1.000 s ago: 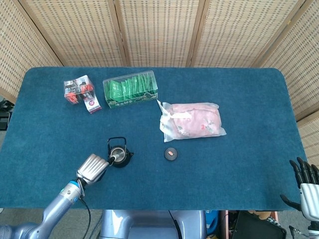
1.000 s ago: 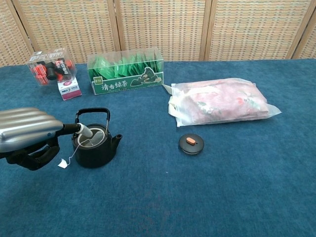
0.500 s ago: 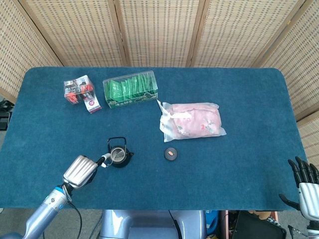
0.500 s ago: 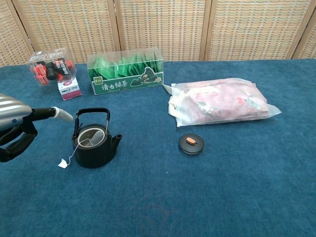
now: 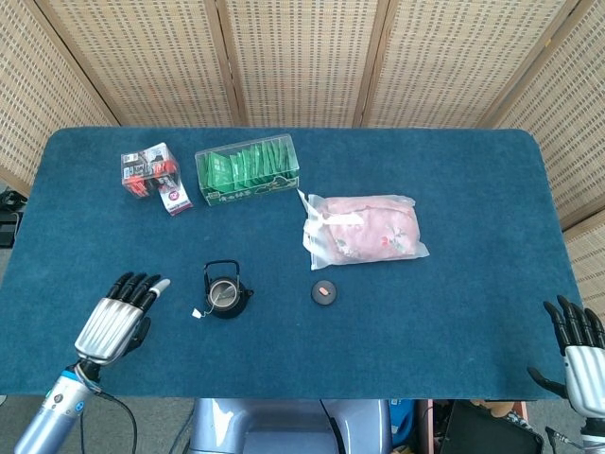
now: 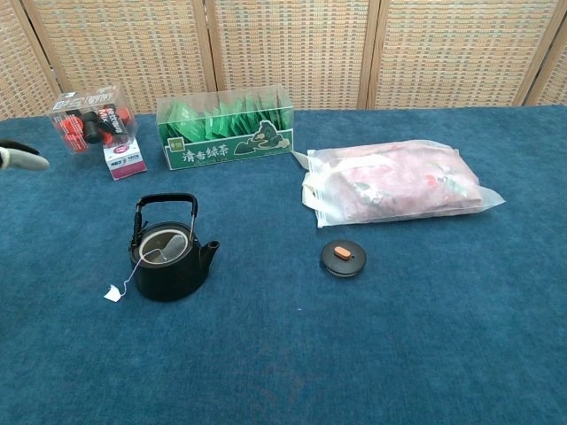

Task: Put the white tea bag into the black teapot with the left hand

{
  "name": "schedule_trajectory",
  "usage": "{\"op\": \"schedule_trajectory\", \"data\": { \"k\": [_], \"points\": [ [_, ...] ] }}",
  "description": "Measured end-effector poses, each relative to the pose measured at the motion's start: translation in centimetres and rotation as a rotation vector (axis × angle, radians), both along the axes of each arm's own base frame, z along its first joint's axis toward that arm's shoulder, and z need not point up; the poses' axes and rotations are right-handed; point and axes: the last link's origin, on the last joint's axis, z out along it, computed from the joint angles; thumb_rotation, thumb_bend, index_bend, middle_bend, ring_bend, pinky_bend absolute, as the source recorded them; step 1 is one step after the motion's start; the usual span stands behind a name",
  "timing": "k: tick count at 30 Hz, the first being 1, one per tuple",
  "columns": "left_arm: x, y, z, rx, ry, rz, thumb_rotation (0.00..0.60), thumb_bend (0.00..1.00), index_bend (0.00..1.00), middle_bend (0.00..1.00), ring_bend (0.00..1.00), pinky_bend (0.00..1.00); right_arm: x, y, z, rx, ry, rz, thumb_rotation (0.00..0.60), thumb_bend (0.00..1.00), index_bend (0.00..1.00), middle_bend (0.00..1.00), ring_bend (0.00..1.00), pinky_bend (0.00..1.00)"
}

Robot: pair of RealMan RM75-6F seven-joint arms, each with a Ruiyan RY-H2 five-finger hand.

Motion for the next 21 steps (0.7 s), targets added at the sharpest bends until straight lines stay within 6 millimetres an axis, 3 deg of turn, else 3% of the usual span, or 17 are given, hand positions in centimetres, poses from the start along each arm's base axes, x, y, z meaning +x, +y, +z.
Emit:
{"op": "schedule_trajectory", "data": {
  "k": [12,21],
  "points": [
    [-4.3,-3.3,2.5,0.168,-0.170,0.058,0.600,0.46,0.04,0.00,0.00,0.00,0.7,-0.5,-0.3,0.021,-0.006,0.045,0.600,0.10,0.03,0.07,0.00,0.00],
    [-6.0,-5.1,3.6,0.198,-0.187,0.122,0.600,0.46,0.04,0.00,0.00,0.00,1.2,-0.8,-0.6,0.037,-0.007,0.064,0.600,0.10,0.03,0.07,0.00,0.00]
  ]
}}
